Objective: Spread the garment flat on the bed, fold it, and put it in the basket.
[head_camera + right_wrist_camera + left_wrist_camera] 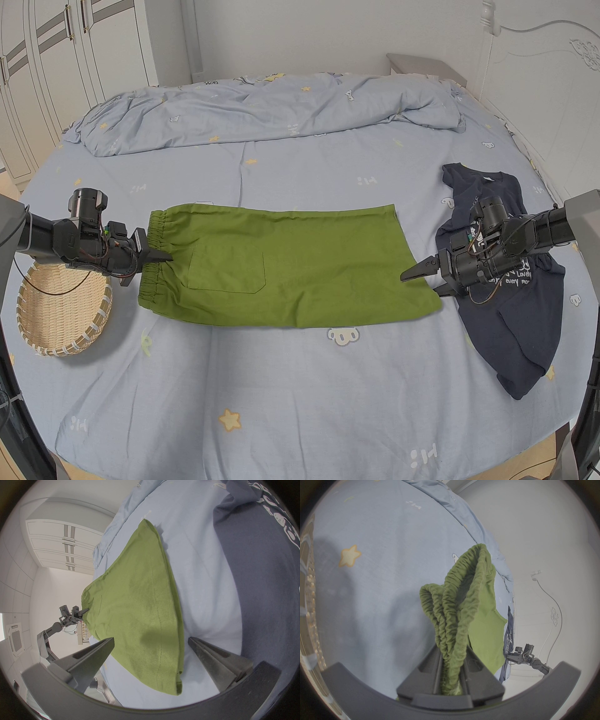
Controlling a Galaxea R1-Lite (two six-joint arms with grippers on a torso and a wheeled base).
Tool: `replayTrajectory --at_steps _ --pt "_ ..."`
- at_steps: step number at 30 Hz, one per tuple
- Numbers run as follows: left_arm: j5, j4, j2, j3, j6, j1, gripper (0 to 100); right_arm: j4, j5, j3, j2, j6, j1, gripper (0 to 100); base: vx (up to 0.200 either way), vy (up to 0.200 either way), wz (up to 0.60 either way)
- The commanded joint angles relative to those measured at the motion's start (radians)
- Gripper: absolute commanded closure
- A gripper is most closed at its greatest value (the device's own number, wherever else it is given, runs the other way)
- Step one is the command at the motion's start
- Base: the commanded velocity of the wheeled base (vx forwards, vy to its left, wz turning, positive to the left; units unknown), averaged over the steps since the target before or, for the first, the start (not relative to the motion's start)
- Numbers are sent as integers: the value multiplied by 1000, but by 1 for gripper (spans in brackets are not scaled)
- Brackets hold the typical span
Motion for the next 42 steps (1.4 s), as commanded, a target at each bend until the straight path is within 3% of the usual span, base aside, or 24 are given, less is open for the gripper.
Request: replayTrajectory --at_steps 1,14,15,32,42 --pt "0 0 -2 0 0 0 100 6 0 10 -15 2 5 0 0 0 0" --pt "0 0 -4 0 0 2 100 4 2 26 -40 0 19 0 0 0 0" --pt "0 0 -4 0 0 2 100 4 2 24 -38 0 17 100 0 0 0" --pt "6 0 -4 -2 3 5 100 -17 -6 29 -37 6 12 100 0 0 0" --pt "9 81 -59 1 4 7 100 113 -7 32 -201 29 20 100 0 0 0"
